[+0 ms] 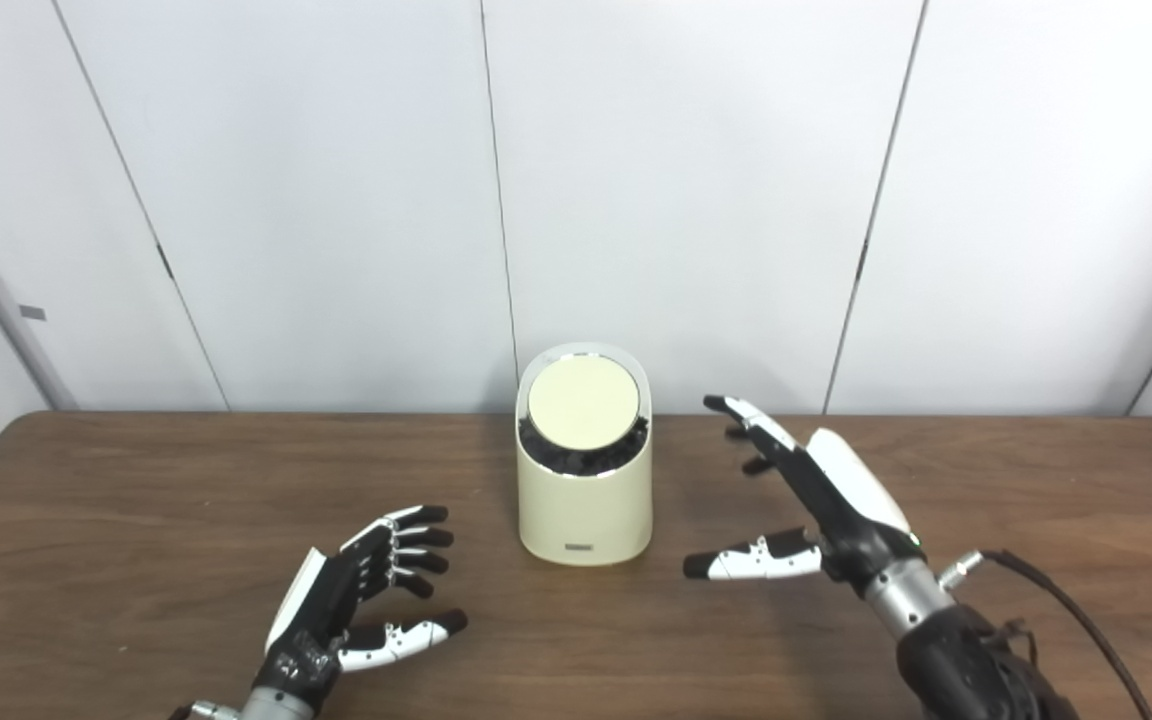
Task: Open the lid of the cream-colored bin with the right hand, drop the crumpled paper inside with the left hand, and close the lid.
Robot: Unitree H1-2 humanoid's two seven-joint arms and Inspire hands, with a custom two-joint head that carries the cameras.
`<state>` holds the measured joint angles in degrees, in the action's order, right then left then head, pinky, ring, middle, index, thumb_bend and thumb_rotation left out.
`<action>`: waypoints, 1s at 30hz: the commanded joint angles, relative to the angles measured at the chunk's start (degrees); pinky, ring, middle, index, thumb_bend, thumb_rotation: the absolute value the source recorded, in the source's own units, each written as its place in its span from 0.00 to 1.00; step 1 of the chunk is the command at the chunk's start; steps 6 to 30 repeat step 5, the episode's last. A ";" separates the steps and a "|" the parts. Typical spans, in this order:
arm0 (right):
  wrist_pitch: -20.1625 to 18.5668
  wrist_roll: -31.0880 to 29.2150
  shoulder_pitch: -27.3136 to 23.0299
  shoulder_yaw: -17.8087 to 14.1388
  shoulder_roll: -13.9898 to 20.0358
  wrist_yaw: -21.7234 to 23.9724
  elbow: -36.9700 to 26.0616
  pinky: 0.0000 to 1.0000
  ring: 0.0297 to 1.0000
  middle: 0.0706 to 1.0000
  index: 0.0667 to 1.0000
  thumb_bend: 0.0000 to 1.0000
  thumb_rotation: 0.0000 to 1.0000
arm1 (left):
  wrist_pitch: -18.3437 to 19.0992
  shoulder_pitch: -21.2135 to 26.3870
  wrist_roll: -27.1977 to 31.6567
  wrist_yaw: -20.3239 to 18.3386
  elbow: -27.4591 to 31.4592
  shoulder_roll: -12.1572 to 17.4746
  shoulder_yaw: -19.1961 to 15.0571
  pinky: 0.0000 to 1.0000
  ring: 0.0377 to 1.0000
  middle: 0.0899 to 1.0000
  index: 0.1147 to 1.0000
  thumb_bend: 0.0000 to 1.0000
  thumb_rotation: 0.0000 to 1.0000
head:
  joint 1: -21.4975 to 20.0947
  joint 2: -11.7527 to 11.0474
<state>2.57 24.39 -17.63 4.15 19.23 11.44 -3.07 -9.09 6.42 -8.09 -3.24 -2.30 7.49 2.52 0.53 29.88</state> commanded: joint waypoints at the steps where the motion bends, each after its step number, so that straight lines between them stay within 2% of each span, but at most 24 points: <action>1: 0.57 -0.74 -0.15 -0.84 0.02 -1.64 -1.47 0.69 0.82 0.92 0.94 0.83 0.43 | -1.75 1.83 0.46 0.24 1.92 0.39 -0.41 0.57 0.65 0.71 0.77 0.69 0.00 | 0.03 0.04; 5: -0.03 -1.10 2.34 -0.81 -1.31 -3.08 -1.78 0.65 0.81 0.91 0.93 0.82 0.42 | -2.37 2.00 0.18 0.51 1.59 0.45 -0.43 0.56 0.64 0.71 0.77 0.69 0.00 | -0.20 -0.28; 30: -0.03 -1.10 2.34 -0.81 -1.31 -3.08 -1.78 0.65 0.81 0.91 0.93 0.82 0.42 | -2.37 2.00 0.18 0.51 1.59 0.45 -0.43 0.56 0.64 0.71 0.77 0.69 0.00 | -0.20 -0.28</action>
